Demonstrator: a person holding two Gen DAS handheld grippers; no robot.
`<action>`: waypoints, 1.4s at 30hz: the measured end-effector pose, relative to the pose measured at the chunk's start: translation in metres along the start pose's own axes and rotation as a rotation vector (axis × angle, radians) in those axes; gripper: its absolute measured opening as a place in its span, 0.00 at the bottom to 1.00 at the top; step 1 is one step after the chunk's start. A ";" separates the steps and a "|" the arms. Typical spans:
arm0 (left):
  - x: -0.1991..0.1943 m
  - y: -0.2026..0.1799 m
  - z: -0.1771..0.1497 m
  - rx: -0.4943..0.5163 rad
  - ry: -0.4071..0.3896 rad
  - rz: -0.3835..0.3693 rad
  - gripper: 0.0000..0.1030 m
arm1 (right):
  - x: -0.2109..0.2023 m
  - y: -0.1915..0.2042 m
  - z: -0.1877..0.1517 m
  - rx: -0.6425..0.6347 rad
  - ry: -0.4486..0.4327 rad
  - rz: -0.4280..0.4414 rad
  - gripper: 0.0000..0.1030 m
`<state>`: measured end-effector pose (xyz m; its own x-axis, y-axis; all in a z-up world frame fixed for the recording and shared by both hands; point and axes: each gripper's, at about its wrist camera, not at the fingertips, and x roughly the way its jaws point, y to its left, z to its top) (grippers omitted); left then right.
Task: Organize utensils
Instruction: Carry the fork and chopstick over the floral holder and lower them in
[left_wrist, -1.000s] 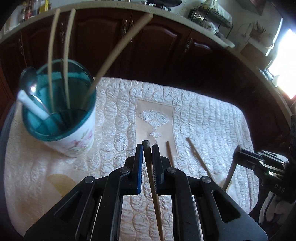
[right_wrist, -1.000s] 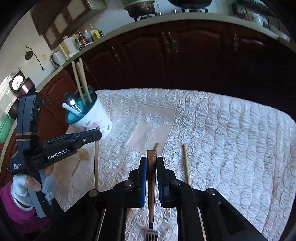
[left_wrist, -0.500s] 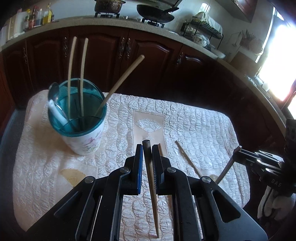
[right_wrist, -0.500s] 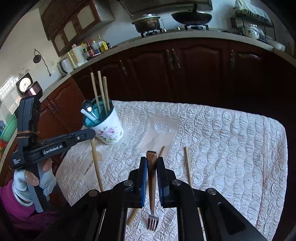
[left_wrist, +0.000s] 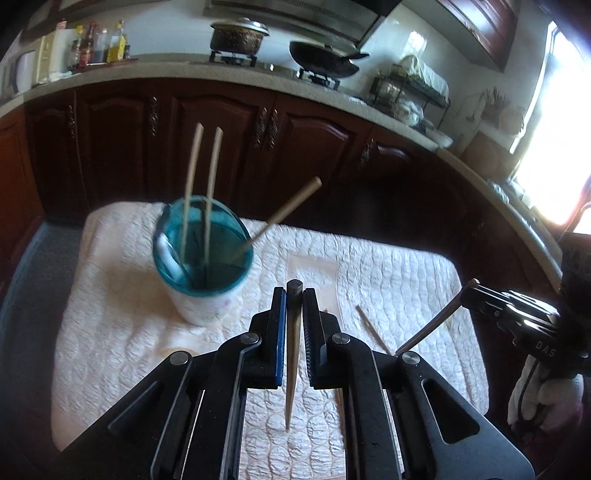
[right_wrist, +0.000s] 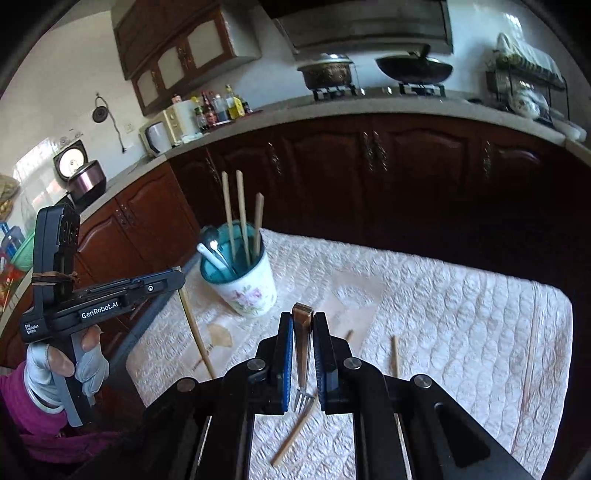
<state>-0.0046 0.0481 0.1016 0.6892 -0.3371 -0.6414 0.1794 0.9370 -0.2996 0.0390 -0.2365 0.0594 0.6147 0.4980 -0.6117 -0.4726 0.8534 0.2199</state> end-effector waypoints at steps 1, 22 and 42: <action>-0.005 0.003 0.004 -0.005 -0.008 0.000 0.07 | -0.001 0.003 0.004 -0.006 -0.007 0.006 0.09; -0.084 0.044 0.103 -0.002 -0.200 0.073 0.07 | 0.025 0.086 0.134 -0.190 -0.121 0.114 0.09; -0.009 0.067 0.087 0.012 -0.118 0.166 0.07 | 0.167 0.101 0.161 -0.177 0.001 0.072 0.09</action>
<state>0.0625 0.1222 0.1489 0.7874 -0.1656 -0.5938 0.0642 0.9800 -0.1881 0.1954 -0.0428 0.1018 0.5748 0.5567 -0.5997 -0.6193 0.7750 0.1258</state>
